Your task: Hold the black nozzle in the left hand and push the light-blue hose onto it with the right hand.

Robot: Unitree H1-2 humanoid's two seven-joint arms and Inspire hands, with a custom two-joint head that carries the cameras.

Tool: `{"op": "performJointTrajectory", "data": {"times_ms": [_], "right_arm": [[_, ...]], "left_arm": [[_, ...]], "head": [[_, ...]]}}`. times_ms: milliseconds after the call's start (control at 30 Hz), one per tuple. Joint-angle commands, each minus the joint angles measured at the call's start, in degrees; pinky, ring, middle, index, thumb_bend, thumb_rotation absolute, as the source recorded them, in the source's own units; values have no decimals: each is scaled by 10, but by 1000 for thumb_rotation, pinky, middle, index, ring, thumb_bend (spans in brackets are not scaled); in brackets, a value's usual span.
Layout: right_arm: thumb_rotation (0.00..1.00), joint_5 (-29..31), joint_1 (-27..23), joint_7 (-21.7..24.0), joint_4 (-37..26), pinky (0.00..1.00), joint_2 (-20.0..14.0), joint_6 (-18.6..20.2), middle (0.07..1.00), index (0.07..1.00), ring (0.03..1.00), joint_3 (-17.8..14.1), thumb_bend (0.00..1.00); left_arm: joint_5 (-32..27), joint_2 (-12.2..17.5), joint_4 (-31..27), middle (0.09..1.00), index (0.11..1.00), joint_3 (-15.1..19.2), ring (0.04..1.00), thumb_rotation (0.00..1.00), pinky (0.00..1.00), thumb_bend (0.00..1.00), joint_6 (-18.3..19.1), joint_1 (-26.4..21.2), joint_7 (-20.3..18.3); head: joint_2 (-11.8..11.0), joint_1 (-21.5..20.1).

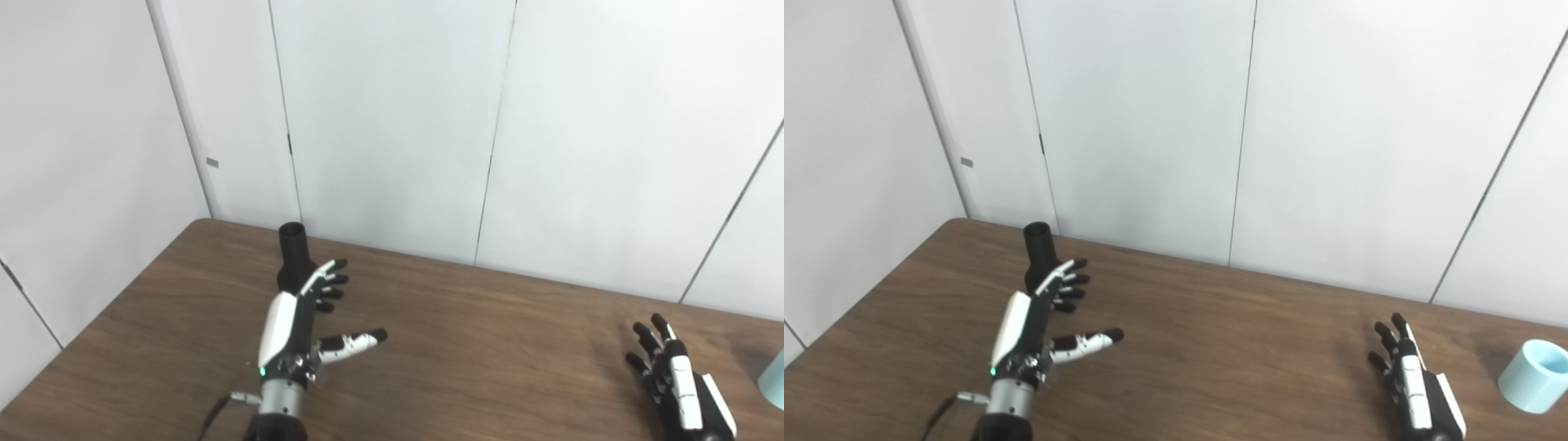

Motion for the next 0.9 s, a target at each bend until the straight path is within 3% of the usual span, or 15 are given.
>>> {"op": "performJointTrajectory", "data": {"times_ms": [0, 100, 300, 500, 800, 867], "right_arm": [[1000, -11, 9, -10, 6, 1000, -15, 12, 936, 1000, 997, -6, 448], [1000, -11, 8, -5, 8, 1000, -17, 12, 939, 1000, 1000, -4, 468], [1000, -34, 7, -8, 8, 1000, -25, 16, 924, 1000, 989, 4, 470], [1000, -20, 7, 0, -1, 1000, -23, 31, 933, 1000, 999, 4, 496], [1000, -19, 5, -6, -5, 1000, -20, 34, 926, 1000, 989, 5, 454], [1000, -16, 5, -4, -6, 1000, -20, 33, 923, 1000, 985, 5, 439]], "left_arm": [[25, 14, -39, 769, 812, 7, 704, 92, 642, 893, 27, -14, -11], [38, 30, -62, 767, 806, 17, 691, 66, 622, 912, 65, -14, -29], [76, 57, -72, 815, 888, 23, 717, 114, 585, 936, 121, -10, -50], [97, 87, -43, 862, 933, 38, 802, 160, 656, 935, 116, -6, -36], [90, 145, 64, 921, 948, 65, 887, 162, 783, 923, 98, -36, -5], [95, 160, 85, 915, 941, 60, 868, 176, 756, 931, 107, -50, -12]], "head": [[3, 2], [4, 5], [7, 10], [10, 11], [10, 8], [10, 8]]}}
